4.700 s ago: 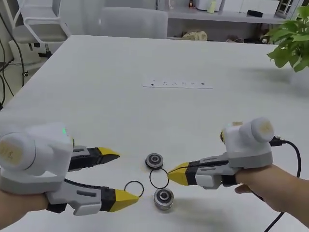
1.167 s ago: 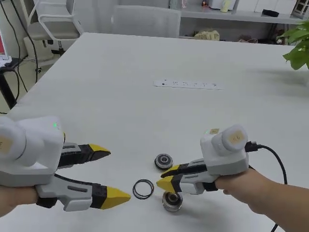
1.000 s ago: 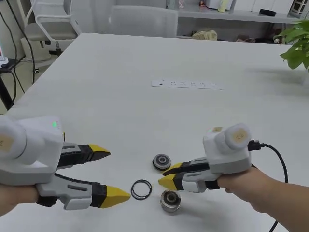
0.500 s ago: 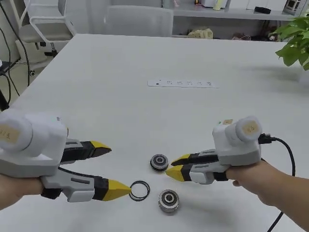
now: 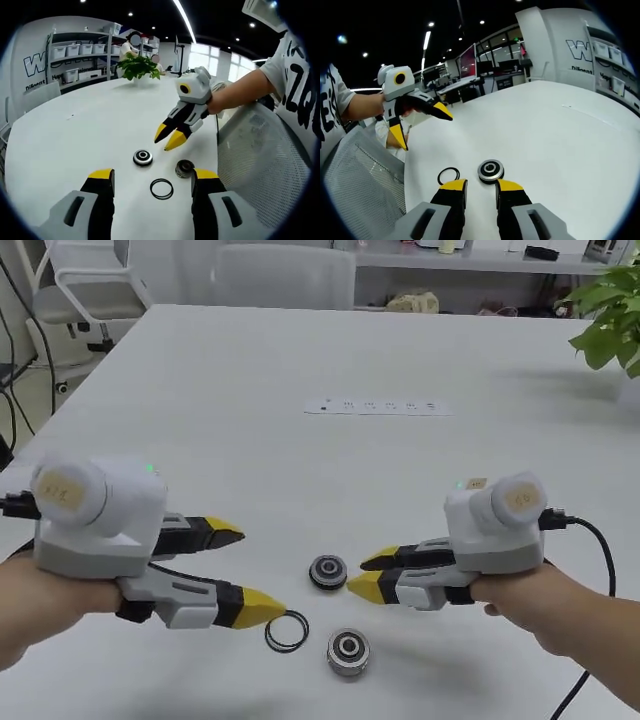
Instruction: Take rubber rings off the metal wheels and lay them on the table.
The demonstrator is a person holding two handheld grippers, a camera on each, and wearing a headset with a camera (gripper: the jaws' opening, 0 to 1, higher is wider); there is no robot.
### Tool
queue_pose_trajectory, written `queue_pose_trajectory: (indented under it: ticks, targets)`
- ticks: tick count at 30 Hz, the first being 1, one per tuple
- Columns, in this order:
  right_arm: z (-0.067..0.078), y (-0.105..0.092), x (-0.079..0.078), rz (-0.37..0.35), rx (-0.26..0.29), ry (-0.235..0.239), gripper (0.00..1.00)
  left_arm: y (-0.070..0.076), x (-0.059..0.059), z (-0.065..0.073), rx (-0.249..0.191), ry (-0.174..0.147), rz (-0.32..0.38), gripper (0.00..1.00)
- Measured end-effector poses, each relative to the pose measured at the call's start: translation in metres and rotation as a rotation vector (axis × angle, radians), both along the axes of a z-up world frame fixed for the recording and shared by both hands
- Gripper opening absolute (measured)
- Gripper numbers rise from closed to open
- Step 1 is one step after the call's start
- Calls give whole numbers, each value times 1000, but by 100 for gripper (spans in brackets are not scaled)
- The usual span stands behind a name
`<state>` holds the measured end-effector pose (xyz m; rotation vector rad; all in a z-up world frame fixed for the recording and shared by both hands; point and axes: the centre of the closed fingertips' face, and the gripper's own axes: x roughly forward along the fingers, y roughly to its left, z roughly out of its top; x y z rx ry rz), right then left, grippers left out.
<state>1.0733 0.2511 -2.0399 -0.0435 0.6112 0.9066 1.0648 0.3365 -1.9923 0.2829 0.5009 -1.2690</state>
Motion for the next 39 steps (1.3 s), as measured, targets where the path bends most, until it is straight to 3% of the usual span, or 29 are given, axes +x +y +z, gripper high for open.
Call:
queue_pose_trajectory:
  ticks: [9, 24, 39]
  targets:
    - [1, -2, 5, 8, -14, -55, 19, -4, 5, -10, 26, 8, -8, 60]
    - [-5, 1, 2, 43, -39, -62, 14, -9, 16, -20, 42, 23, -2, 60]
    - [-11, -1, 6, 51, -67, -71, 21, -25, 23, -27, 39, 46, -16, 59]
